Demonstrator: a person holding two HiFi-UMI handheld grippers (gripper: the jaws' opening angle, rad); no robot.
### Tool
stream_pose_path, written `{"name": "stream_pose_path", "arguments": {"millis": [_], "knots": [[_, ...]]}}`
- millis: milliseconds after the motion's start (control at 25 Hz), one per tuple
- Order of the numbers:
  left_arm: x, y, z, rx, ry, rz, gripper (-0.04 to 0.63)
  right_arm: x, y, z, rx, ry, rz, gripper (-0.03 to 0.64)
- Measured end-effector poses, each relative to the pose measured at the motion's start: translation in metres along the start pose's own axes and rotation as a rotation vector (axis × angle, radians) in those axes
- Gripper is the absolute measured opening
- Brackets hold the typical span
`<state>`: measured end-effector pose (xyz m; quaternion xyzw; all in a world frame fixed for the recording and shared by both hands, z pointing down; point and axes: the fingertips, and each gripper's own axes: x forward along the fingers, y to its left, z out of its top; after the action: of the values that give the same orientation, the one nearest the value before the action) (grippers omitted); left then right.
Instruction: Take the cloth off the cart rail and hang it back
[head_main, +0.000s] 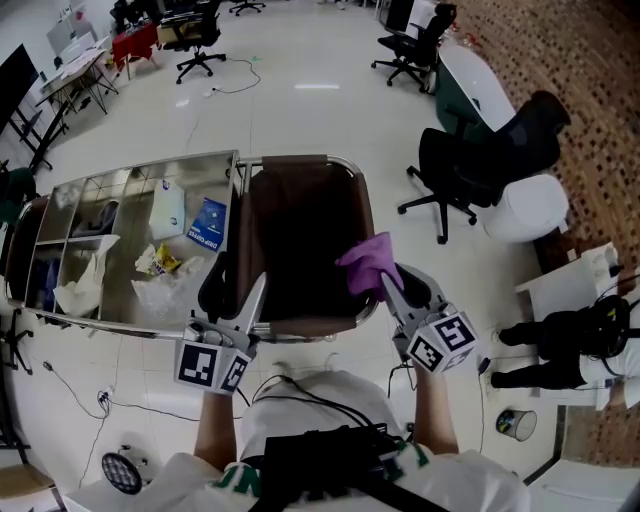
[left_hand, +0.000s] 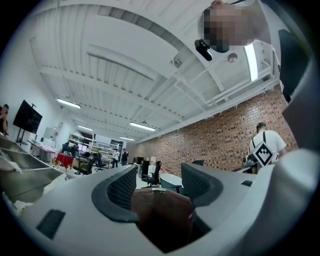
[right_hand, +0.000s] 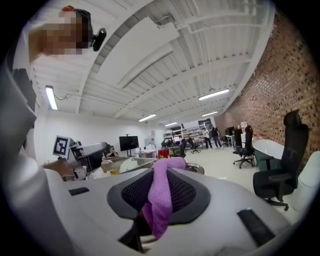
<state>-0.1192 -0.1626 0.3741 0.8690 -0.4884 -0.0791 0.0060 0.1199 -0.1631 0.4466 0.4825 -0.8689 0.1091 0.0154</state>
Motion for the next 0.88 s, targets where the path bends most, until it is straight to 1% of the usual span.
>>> {"name": "stream_pose_path", "arguments": {"millis": [120, 200, 320, 440, 480, 520, 560, 680, 760, 880], "knots": [[0.001, -0.003, -0.003, 0.0, 0.009, -0.007, 0.283, 0.002, -0.013, -0.041, 0.02, 0.112, -0.042, 0.109], [0.001, -0.005, -0.004, 0.005, 0.019, -0.01, 0.284, -0.001, -0.019, -0.055, -0.006, 0.16, -0.086, 0.117], [0.003, -0.007, -0.005, 0.012, 0.034, -0.006, 0.284, -0.007, -0.03, -0.053, -0.022, 0.146, -0.164, 0.15], [0.004, -0.01, -0.004, 0.01, 0.033, -0.01, 0.284, -0.014, -0.045, -0.041, -0.007, 0.107, -0.238, 0.243], [0.004, -0.011, -0.005, 0.012, 0.035, -0.012, 0.284, -0.017, -0.047, -0.035, -0.01, 0.089, -0.25, 0.255], [0.004, -0.011, -0.005, 0.015, 0.036, -0.014, 0.284, -0.018, -0.046, -0.028, -0.01, 0.063, -0.246, 0.256], [0.004, -0.012, -0.005, 0.017, 0.038, -0.014, 0.284, -0.017, -0.042, -0.019, -0.005, 0.029, -0.224, 0.255], [0.002, -0.009, -0.01, 0.029, 0.051, -0.012, 0.284, -0.01, -0.019, 0.011, -0.007, -0.083, -0.117, 0.255], [0.003, -0.011, -0.009, 0.028, 0.045, -0.015, 0.284, -0.005, -0.004, 0.025, -0.034, -0.134, -0.065, 0.255], [0.004, -0.016, -0.002, 0.015, 0.023, -0.021, 0.284, 0.002, 0.011, 0.039, -0.063, -0.19, -0.021, 0.255]]}}
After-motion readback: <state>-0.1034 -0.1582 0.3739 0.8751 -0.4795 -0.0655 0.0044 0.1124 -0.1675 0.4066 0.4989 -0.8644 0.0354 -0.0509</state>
